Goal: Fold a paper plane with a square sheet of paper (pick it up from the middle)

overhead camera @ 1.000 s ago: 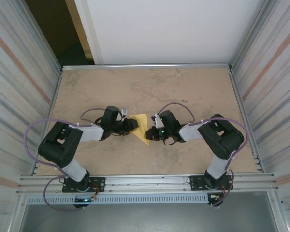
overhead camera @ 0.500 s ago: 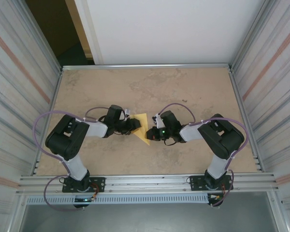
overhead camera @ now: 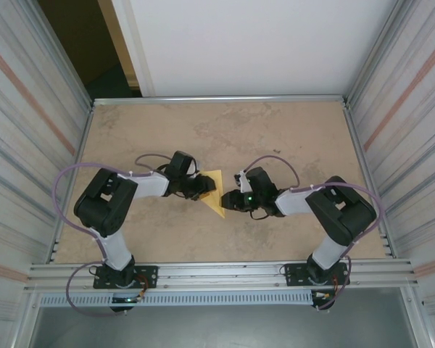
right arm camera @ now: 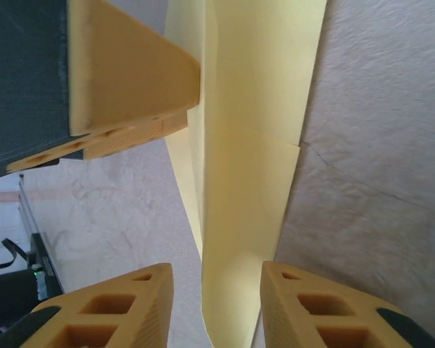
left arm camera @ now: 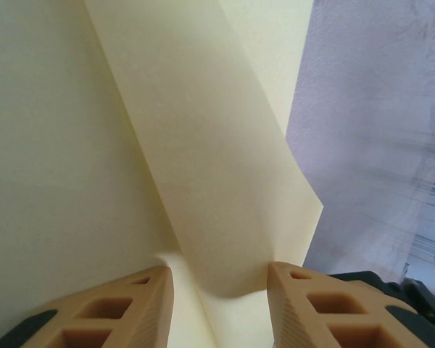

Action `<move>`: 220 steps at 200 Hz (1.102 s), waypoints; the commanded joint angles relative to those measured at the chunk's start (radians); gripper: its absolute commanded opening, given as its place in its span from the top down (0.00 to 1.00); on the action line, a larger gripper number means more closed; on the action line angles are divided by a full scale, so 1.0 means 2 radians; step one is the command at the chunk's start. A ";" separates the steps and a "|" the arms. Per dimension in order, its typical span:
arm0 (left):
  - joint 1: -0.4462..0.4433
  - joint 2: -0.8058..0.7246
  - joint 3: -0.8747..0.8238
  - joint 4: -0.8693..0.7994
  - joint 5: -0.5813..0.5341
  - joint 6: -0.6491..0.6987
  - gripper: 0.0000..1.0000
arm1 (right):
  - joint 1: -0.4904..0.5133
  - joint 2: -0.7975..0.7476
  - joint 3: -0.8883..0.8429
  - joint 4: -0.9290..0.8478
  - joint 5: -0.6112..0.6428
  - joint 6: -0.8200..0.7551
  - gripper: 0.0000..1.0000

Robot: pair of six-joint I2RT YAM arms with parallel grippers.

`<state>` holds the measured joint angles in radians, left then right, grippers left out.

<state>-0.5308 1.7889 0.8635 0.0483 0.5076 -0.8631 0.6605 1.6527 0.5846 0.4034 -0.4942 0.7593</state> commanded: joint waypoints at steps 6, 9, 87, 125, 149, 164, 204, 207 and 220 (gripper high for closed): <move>-0.009 0.032 0.010 -0.108 -0.049 0.019 0.58 | -0.002 -0.037 -0.003 -0.029 0.036 0.000 0.60; -0.009 0.035 0.012 -0.111 -0.050 0.018 0.58 | -0.001 -0.038 -0.003 -0.032 0.039 0.000 0.60; -0.017 0.072 0.039 -0.166 -0.065 0.018 0.49 | 0.038 -0.022 0.035 -0.084 0.098 -0.013 0.59; -0.023 0.084 0.048 -0.191 -0.074 0.025 0.46 | 0.040 -0.007 0.047 -0.083 0.096 -0.013 0.64; -0.025 0.089 0.050 -0.201 -0.080 0.024 0.44 | 0.039 0.006 0.054 -0.076 0.085 -0.013 0.69; -0.027 0.093 0.051 -0.206 -0.082 0.024 0.44 | 0.039 0.012 0.056 -0.072 0.080 -0.013 0.71; -0.029 0.100 0.055 -0.216 -0.086 0.024 0.43 | 0.038 0.024 0.054 -0.065 0.072 -0.009 0.76; -0.030 0.100 0.054 -0.216 -0.085 0.022 0.43 | 0.037 0.024 0.054 -0.064 0.071 -0.009 0.76; -0.030 0.100 0.054 -0.216 -0.085 0.023 0.43 | 0.036 0.027 0.051 -0.060 0.068 -0.008 0.78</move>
<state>-0.5709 1.8664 1.0454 -0.2016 0.4564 -0.8341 0.7357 1.6882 0.6769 0.2619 -0.3382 0.7490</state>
